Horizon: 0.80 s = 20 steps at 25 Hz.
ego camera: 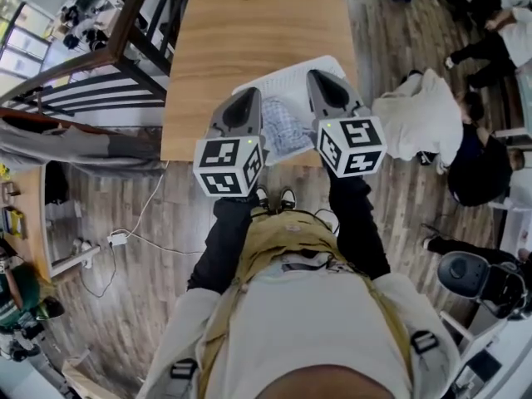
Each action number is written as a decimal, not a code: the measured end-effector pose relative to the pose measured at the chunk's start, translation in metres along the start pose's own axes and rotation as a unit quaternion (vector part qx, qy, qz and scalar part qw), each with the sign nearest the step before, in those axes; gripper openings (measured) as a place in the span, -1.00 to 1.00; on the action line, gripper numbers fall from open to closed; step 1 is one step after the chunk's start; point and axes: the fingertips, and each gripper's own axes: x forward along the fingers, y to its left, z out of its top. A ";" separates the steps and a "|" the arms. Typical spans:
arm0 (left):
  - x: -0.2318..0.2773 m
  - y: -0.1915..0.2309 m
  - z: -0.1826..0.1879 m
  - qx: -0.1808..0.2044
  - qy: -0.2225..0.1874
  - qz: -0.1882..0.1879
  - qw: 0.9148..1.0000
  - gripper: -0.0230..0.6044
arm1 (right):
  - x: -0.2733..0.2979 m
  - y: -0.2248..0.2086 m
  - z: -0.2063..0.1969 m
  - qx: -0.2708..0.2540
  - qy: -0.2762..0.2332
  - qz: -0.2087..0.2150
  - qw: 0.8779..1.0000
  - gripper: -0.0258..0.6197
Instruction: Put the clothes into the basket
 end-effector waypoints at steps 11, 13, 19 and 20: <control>-0.017 -0.034 0.055 0.057 -0.060 -0.028 0.996 -0.93 | -0.036 0.024 0.049 -0.005 -0.069 -0.009 0.998 -0.85; -0.018 -0.036 0.059 0.061 -0.067 -0.031 0.995 -0.93 | -0.038 0.026 0.054 -0.008 -0.079 -0.010 0.997 -0.85; -0.020 -0.044 0.067 0.065 -0.080 -0.036 0.994 -0.93 | -0.043 0.026 0.062 -0.007 -0.093 -0.009 0.996 -0.85; -0.020 -0.044 0.068 0.066 -0.082 -0.035 0.994 -0.92 | -0.043 0.026 0.063 -0.007 -0.094 -0.008 0.995 -0.85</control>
